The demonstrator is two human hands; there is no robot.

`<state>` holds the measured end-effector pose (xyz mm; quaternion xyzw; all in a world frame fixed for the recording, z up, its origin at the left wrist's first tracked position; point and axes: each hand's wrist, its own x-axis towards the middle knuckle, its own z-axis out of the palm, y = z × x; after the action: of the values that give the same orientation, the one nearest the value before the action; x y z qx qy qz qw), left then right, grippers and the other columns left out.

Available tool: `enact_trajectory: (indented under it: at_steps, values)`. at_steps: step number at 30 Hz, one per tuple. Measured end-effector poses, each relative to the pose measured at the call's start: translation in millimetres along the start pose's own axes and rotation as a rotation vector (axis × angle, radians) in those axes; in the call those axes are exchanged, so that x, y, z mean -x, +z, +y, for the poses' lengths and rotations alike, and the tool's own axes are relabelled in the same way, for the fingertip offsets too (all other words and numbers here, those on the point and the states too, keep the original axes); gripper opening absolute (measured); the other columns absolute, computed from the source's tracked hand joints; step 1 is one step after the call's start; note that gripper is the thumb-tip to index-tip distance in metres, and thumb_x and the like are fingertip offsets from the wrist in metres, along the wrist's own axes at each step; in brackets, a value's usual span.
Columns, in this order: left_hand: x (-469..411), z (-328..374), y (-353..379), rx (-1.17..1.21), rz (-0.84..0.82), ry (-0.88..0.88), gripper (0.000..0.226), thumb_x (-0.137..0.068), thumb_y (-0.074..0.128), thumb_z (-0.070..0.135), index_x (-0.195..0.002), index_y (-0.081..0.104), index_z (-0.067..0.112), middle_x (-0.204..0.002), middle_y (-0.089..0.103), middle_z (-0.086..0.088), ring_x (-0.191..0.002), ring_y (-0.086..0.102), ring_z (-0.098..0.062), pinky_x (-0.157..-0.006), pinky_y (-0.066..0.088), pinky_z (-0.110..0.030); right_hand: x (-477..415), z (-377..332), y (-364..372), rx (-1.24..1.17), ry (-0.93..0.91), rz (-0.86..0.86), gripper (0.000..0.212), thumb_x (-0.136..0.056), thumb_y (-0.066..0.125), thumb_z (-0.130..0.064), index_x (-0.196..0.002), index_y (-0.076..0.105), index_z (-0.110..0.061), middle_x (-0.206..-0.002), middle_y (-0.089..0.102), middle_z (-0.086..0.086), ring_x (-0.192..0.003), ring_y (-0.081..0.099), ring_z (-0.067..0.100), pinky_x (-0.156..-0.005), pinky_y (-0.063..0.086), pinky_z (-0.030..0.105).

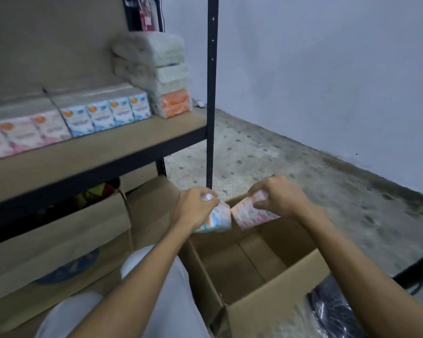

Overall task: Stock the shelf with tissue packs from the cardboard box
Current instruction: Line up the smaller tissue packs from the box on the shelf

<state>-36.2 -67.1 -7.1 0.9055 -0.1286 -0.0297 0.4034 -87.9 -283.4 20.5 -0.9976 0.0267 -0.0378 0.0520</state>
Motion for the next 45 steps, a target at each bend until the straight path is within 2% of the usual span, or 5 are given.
enact_trajectory:
  at_steps: [8,25,34,42,45]
  values:
    - [23.5,39.4,-127.3,-0.04,0.249,0.128,0.017,-0.081,0.061,0.048,-0.093,0.071,0.04,-0.089,0.069,0.011,-0.084,0.059,-0.009,-0.076,0.05,-0.033,6.2,-67.1,-105.0,-0.037,-0.16,0.308,0.024,-0.075,0.065,-0.042,-0.099,0.065,-0.046,-0.074,0.056,-0.018,-0.091,0.047,0.014,-0.062,0.039,0.03]
    - [80.5,10.6,-270.9,-0.155,0.782,0.325,0.016,-0.083,0.066,0.041,-0.097,0.074,0.035,-0.064,0.062,0.017,-0.048,0.04,-0.001,-0.049,0.028,-0.021,-36.6,-169.3,-151.2,-0.388,-0.51,0.651,0.02,-0.076,0.07,-0.035,-0.096,0.071,-0.035,-0.097,0.071,-0.013,-0.093,0.05,0.018,-0.081,0.042,0.036]
    - [82.9,-90.6,-297.4,-0.228,0.702,0.376,0.022,-0.083,0.065,0.037,-0.102,0.072,0.029,-0.108,0.069,0.014,-0.111,0.058,-0.007,-0.096,0.046,-0.035,-72.7,-195.4,-93.3,-0.547,-0.631,0.58,0.025,-0.074,0.078,-0.022,-0.098,0.072,-0.02,-0.102,0.067,-0.012,-0.1,0.049,-0.015,-0.091,0.032,0.006]
    - [76.0,-132.0,-322.2,-0.356,0.532,0.325,0.038,-0.085,0.052,0.05,-0.115,0.064,0.031,-0.119,0.06,0.014,-0.118,0.049,-0.006,-0.1,0.04,-0.035,-105.6,-204.8,-67.6,-0.614,-0.54,0.388,0.028,-0.076,0.077,-0.016,-0.102,0.067,-0.022,-0.114,0.065,-0.008,-0.107,0.054,0.004,-0.092,0.032,0.006]
    - [75.8,-132.7,-332.5,-0.436,0.518,0.281,0.039,-0.082,0.051,0.043,-0.118,0.063,0.032,-0.122,0.06,0.013,-0.117,0.05,-0.01,-0.1,0.041,-0.042,-116.4,-209.5,-72.8,-0.449,-0.481,0.418,0.034,-0.073,0.075,-0.022,-0.103,0.062,-0.029,-0.116,0.064,-0.01,-0.114,0.054,0.014,-0.103,0.034,0.034]
